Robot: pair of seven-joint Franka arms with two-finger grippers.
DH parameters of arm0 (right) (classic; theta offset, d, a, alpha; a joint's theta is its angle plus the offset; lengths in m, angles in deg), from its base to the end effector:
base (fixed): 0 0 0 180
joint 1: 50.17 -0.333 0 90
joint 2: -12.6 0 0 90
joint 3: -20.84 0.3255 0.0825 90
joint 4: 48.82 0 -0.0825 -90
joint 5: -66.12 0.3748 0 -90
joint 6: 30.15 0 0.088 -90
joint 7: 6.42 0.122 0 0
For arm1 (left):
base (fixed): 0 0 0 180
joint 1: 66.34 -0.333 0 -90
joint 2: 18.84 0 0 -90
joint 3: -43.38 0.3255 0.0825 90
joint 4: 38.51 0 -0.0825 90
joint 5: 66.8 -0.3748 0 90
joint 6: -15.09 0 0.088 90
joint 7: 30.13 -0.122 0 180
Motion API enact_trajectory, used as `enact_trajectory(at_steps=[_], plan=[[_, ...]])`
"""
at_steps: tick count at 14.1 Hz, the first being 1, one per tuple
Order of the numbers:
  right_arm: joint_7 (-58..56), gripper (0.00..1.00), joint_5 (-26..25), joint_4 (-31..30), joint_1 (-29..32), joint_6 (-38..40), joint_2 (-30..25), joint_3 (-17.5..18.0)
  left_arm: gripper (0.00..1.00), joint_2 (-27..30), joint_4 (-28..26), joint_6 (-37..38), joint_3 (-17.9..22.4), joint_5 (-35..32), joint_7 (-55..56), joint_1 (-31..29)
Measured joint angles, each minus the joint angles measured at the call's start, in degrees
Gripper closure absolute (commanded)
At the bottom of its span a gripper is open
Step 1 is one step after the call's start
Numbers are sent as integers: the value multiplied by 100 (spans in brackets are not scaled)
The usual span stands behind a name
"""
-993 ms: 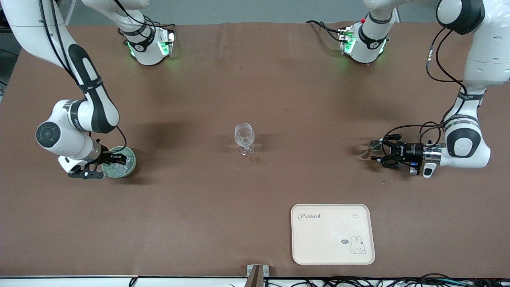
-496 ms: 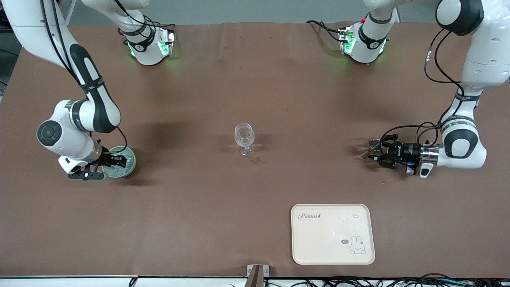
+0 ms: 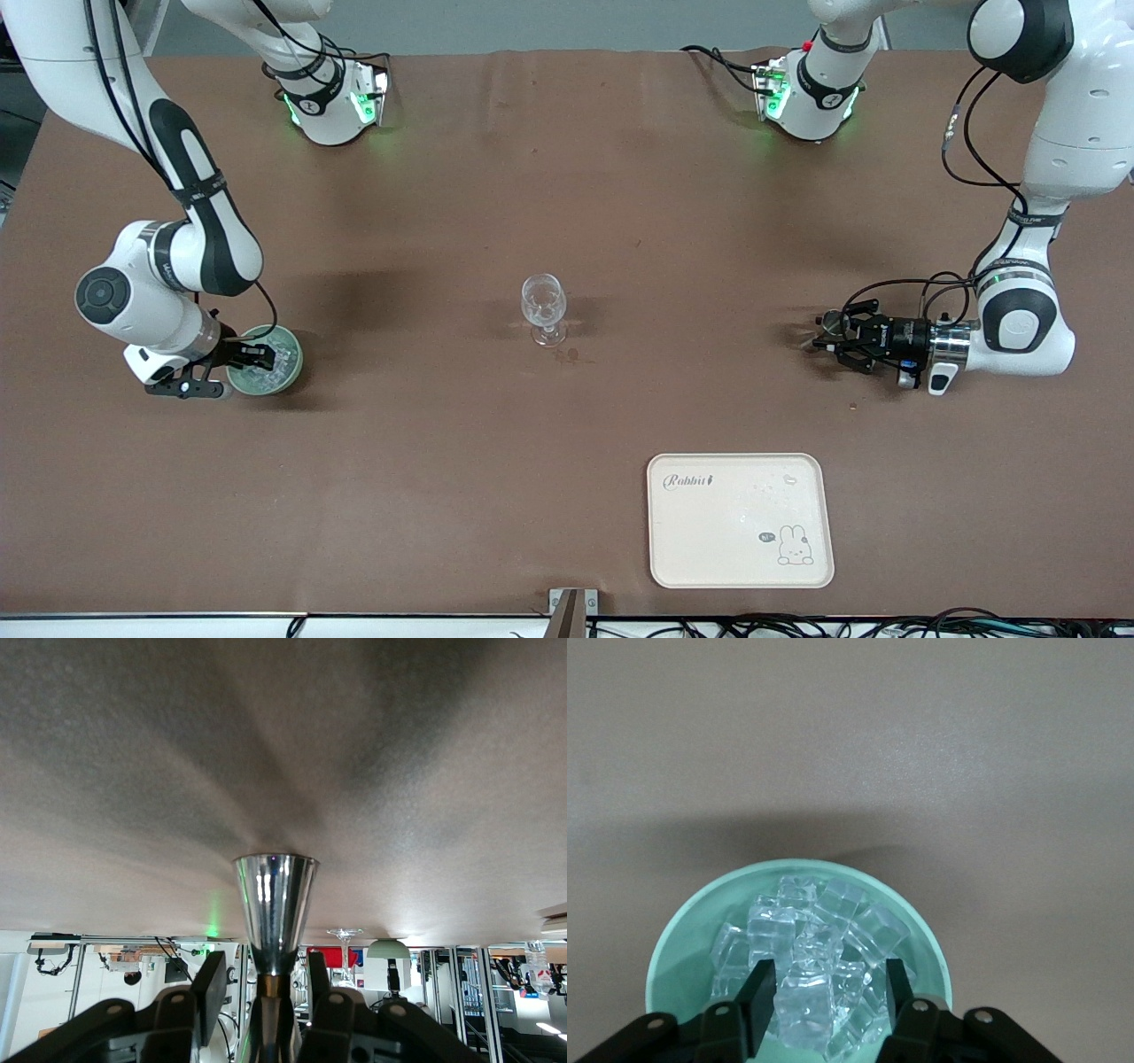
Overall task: Pour wine and add ice with both arms
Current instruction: 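Pinch an ice cube from the green bowl with the right gripper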
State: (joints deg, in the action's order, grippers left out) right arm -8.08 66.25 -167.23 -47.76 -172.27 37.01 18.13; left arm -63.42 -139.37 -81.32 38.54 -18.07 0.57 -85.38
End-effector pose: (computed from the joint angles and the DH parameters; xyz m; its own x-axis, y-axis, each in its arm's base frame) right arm 0.5861 -0.0522 0.2238 0.9982 -0.0582 -0.0123 -0.0579 -0.9982 0.0178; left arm 0.5700 0.0592 0.1265 0.1186 0.4025 -0.9077 0.9608 -0.2771 0.0027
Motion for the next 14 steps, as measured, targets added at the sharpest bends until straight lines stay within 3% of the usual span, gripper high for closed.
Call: enact_trajectory(at_steps=[3, 9, 14], plan=[[1, 92, 0, 0, -1, -1, 0, 6, 59, 0, 3, 0, 0, 0, -1, -9], [1, 95, 0, 74, -44, 247, -115, 30, 74, -19, 4, 0, 1, 2, -2, -19], [1, 95, 0, 197, -143, 1048, -1030, 64, 87, -24, 14, 21, -1, 31, -2, -22]])
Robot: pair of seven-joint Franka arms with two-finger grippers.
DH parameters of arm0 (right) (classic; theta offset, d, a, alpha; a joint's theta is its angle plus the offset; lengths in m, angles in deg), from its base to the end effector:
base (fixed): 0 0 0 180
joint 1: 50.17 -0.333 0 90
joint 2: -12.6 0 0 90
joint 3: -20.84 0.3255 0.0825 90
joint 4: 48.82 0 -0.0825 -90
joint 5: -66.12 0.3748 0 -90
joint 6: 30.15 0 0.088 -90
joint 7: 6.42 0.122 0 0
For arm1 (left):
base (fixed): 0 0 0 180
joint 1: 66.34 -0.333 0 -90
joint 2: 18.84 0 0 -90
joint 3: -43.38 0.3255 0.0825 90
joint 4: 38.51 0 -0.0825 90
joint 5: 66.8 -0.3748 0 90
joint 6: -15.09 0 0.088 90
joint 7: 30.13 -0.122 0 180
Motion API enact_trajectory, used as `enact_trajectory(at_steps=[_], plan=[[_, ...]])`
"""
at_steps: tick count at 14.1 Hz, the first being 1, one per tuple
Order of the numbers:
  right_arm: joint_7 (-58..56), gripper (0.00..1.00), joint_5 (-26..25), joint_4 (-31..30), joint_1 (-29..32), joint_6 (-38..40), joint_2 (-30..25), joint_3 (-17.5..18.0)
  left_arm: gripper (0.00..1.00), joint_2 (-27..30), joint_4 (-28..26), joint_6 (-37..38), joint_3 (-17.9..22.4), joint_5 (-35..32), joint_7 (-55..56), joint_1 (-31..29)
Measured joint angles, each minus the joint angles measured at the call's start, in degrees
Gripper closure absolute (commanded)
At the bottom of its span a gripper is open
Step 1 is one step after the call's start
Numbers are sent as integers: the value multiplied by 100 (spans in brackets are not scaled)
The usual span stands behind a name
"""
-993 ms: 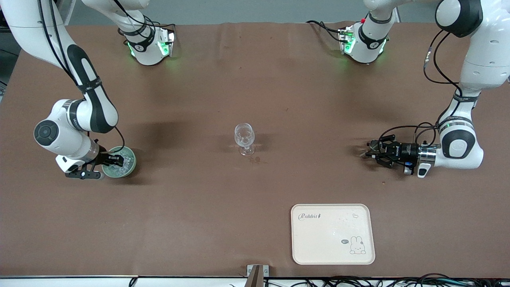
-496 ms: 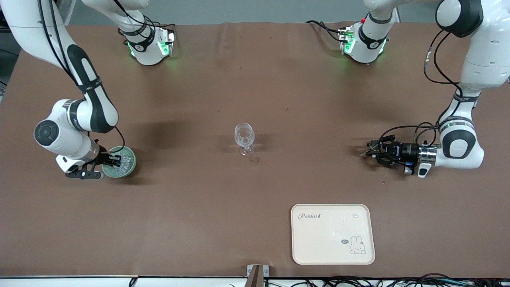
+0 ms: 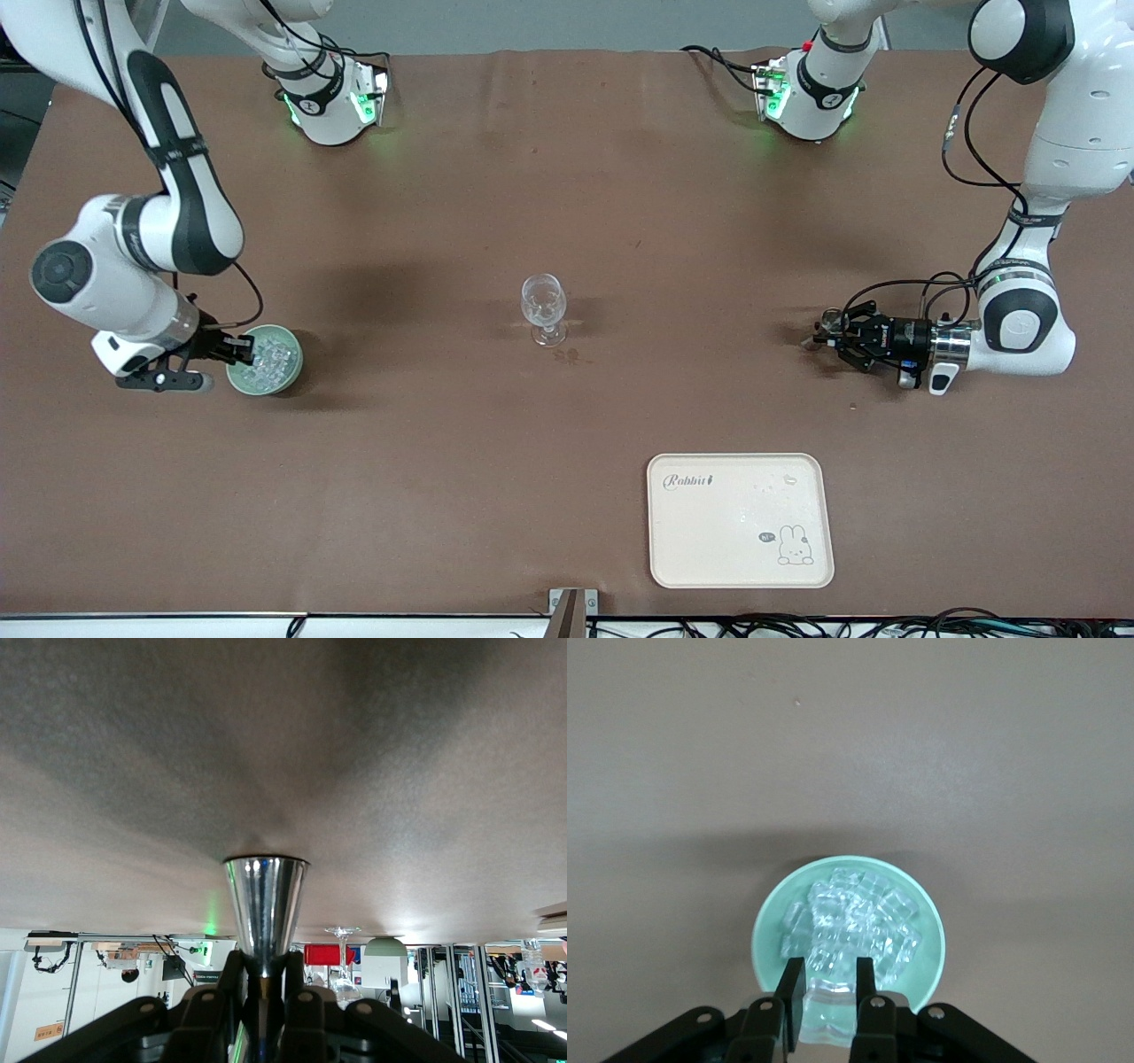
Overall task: Pour wine and add ice with both arms
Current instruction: 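Pinch an ice cube from the green bowl with the right gripper, then carry the jigger with the left gripper over the wine glass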
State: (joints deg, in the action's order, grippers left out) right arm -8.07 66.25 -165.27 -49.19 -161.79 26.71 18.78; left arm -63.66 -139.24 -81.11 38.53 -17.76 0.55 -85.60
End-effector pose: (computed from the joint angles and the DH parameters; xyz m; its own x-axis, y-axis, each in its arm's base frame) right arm 0.5872 -0.0305 0.3273 0.9995 -0.0245 0.0188 -0.0247 -0.9997 0.0076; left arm 0.5700 0.0607 0.1253 0.1138 0.3970 -0.9107 0.9626 -0.2709 0.0022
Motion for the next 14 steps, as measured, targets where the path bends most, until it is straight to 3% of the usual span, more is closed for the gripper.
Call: enact_trajectory(at_steps=[3, 8, 11, 14], plan=[[0, 95, 0, 321, -19, 1030, -666, 1, 94, -4, 5, 1, 0, 47, 0, 1], [0, 95, 2, 1846, -76, 2987, -998, 34, 99, -5, 101, 45, -229, 122, 118, 27], [0, 99, 3, 2298, -94, 3498, -998, 52, 99, -3, 258, 104, -556, 204, 468, 38], [0, 99, 4, 2329, -112, 3532, -990, 66, 99, 0, 295, 108, -780, 427, 601, 110]])
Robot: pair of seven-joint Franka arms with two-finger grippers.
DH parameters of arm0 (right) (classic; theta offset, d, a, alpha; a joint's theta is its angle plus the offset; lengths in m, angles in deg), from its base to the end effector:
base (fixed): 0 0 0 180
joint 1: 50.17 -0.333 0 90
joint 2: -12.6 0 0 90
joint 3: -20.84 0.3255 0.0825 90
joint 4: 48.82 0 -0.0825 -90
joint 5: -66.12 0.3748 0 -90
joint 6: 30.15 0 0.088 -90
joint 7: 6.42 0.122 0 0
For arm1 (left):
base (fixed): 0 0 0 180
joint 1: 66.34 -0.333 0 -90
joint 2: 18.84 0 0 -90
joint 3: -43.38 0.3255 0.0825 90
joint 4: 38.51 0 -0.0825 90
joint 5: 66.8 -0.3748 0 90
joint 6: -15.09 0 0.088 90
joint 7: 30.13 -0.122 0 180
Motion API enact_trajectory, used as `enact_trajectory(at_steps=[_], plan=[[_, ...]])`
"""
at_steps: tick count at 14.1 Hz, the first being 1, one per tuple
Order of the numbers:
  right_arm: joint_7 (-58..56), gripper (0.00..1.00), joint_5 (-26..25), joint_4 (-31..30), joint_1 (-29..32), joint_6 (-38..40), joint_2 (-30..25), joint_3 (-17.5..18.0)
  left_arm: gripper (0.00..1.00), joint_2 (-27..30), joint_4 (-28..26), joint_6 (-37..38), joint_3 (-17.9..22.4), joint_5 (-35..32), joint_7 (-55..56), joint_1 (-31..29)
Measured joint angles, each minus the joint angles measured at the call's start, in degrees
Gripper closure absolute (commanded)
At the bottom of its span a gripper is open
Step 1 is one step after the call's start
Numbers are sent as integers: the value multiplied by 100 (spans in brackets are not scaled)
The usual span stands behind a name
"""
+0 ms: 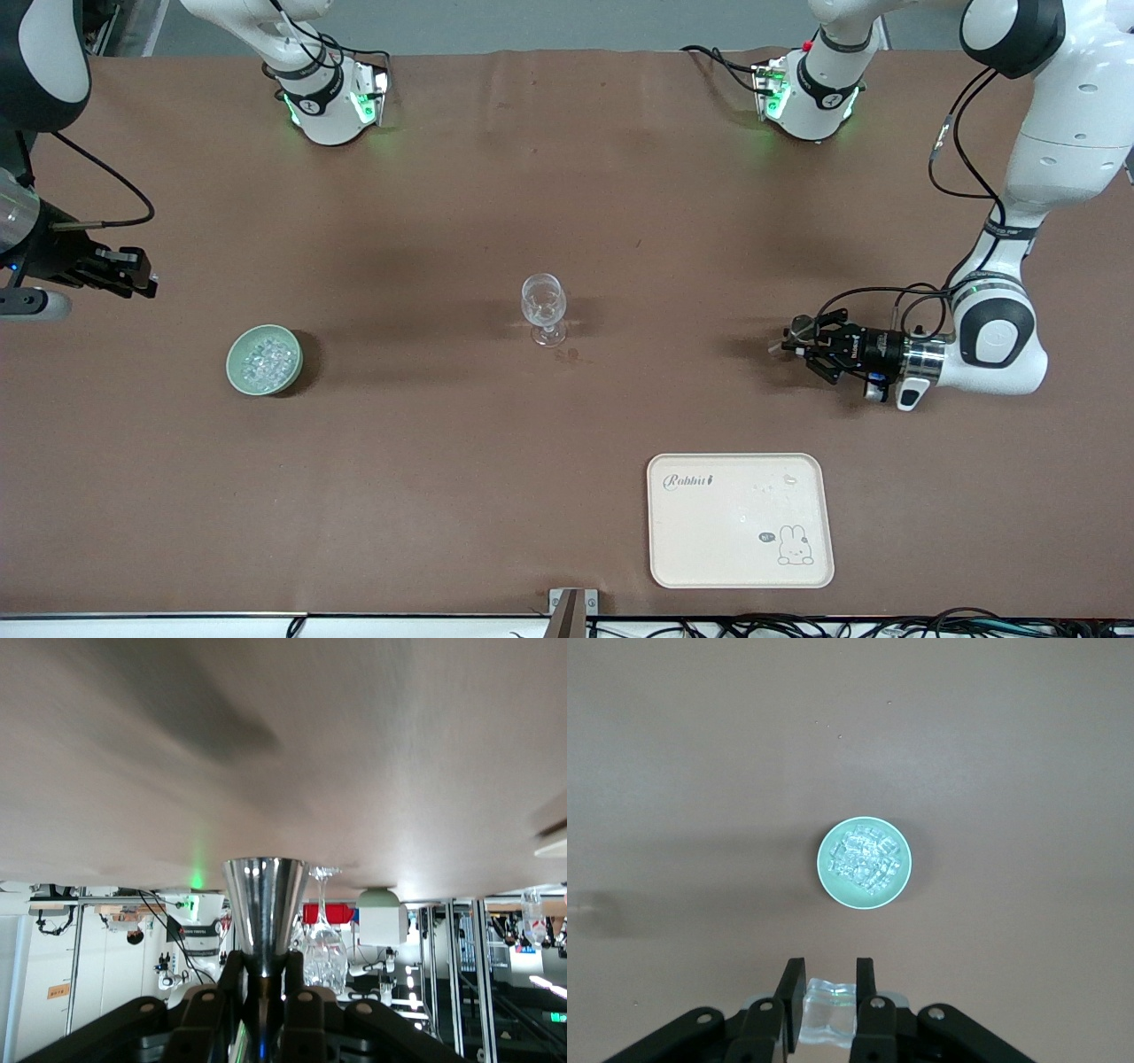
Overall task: Pour wine and add ice with both arms
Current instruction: 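Carry the jigger with the left gripper over the wine glass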
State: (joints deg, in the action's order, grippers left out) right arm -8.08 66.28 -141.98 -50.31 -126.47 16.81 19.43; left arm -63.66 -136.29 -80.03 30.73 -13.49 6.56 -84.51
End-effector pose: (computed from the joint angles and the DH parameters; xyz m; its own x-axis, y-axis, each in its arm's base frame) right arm 0.5741 -0.0120 0.5617 0.9998 0.0065 -0.0183 0.0065 -1.0000 -0.0015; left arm 0.6008 -0.0240 0.1621 0.1047 0.2911 -0.9510 0.9565 -0.2911 0.0162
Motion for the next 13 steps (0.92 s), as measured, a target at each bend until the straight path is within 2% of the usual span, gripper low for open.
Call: enact_trajectory(at_steps=[5, 13], plan=[[0, 100, 0, 6, -75, -2, 0, 2, 99, 105, 41, -174, -460, 58, 409, 137], [0, 100, 0, -158, -74, 46, -345, -43, 99, 389, -126, -1424, -1589, 145, 1397, 186]])
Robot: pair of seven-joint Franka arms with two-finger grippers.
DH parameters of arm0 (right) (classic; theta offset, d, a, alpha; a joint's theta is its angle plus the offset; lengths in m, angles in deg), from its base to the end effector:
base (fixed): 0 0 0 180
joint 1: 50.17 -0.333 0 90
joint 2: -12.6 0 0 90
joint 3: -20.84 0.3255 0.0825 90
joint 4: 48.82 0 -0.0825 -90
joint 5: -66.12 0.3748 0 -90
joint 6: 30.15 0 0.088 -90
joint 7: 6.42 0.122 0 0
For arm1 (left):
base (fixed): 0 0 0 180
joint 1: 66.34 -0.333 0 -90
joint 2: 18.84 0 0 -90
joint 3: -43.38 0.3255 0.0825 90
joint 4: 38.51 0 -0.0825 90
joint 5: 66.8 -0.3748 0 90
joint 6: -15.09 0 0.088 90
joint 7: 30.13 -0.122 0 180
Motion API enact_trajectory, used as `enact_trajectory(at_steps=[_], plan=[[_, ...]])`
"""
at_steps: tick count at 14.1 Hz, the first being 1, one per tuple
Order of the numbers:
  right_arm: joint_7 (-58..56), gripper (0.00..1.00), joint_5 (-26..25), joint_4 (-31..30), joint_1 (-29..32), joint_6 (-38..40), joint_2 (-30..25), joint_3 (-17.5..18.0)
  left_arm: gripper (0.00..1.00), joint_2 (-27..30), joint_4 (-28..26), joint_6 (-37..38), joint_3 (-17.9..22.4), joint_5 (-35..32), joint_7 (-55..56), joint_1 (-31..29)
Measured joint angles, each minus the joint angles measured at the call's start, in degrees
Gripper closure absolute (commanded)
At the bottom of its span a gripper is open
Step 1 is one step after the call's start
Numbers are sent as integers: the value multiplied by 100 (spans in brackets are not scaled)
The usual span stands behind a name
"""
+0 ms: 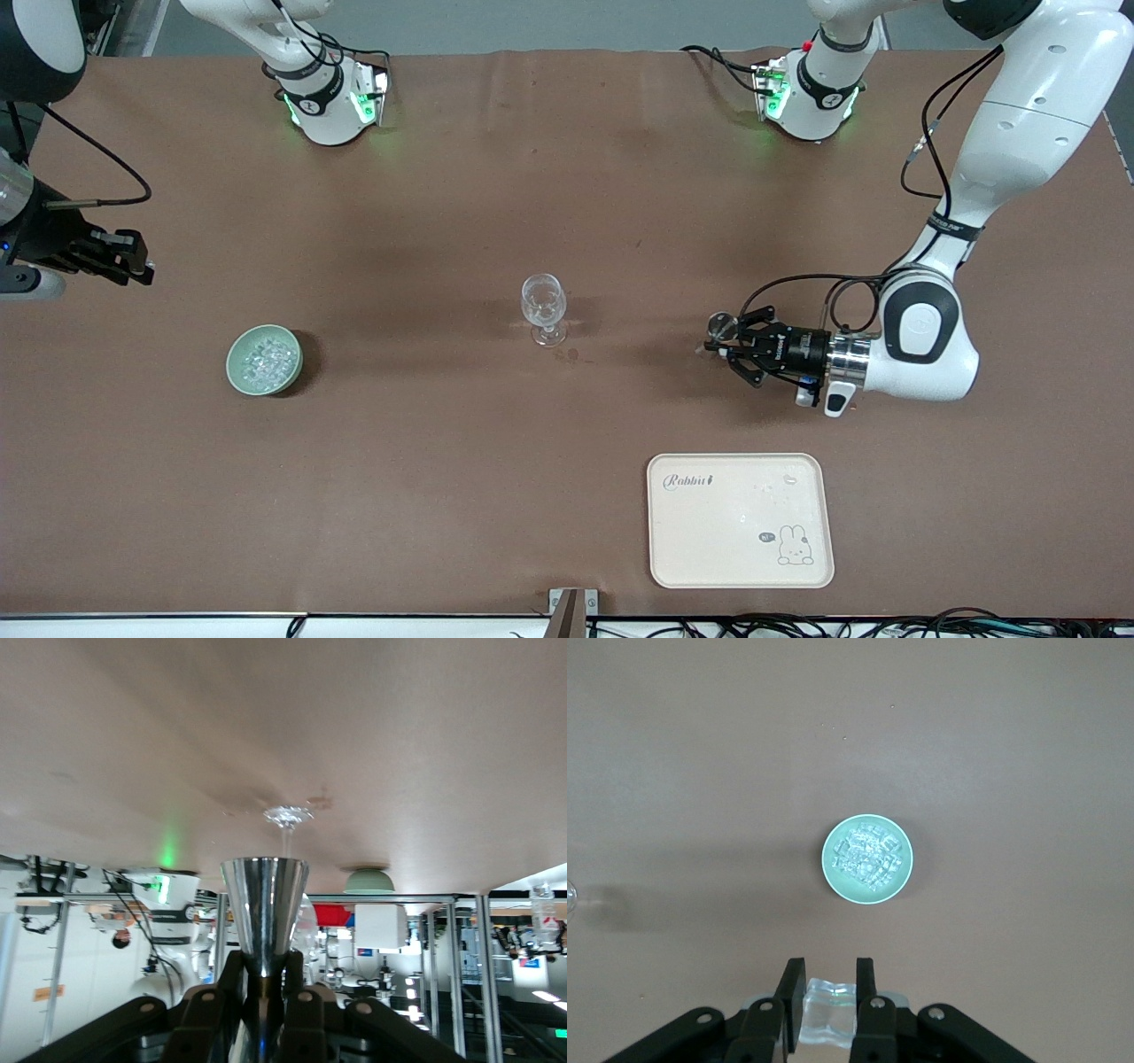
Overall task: Pour wine and add ice with both arms
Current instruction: 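Carry the jigger with the left gripper over the wine glass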
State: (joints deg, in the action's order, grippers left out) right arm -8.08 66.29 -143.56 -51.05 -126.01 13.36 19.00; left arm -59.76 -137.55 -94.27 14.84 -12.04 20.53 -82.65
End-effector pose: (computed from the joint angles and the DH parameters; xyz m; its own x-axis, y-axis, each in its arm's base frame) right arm 0.5565 -0.0089 0.5821 0.9999 0.0119 0.0064 0.0119 -0.9999 -0.0023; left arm 0.6160 -0.1726 0.2327 0.0794 0.3347 -0.9390 0.9621 -0.2724 -0.0158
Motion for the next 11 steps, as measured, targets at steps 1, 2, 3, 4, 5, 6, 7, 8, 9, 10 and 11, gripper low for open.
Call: enact_trajectory(at_steps=[1, 2, 3, 4, 5, 6, 7, 8, 9, 10, 11], plan=[[0, 100, 0, -50, 0, 0, -52, -2, 99, 37, -41, -197, -138, 25, 121, 0], [0, 100, 0, -93, 0, 0, -91, -3, 99, 85, -92, -399, -288, 30, 242, 2], [0, 100, 0, -117, 0, 0, -112, -5, 99, 143, -143, -561, -427, 31, 371, 5], [0, 100, 0, -124, 0, 0, -120, -8, 99, 203, -190, -679, -550, 32, 499, 9], [0, 100, 0, -125, 0, 0, -120, -12, 99, 254, -229, -809, -662, 33, 598, 16], [-1, 100, 0, -126, 1, -1, -120, -17, 99, 307, -278, -966, -761, 33, 682, 37], [-1, 100, 0, -127, 1, -1, -120, -21, 99, 361, -336, -1133, -829, 33, 758, 93], [-1, 100, 0, -129, 1, -2, -120, -23, 99, 411, -381, -1287, -866, 33, 845, 189], [-1, 100, 0, -129, 1, -3, -120, -24, 99, 460, -410, -1423, -876, 33, 960, 310], [-1, 100, 0, -129, 1, -4, -120, -25, 99, 507, -426, -1540, -878, 33, 1070, 430], [-1, 100, 0, -129, 1, -4, -120, -25, 99, 553, -435, -1623, -880, 33, 1174, 538]])
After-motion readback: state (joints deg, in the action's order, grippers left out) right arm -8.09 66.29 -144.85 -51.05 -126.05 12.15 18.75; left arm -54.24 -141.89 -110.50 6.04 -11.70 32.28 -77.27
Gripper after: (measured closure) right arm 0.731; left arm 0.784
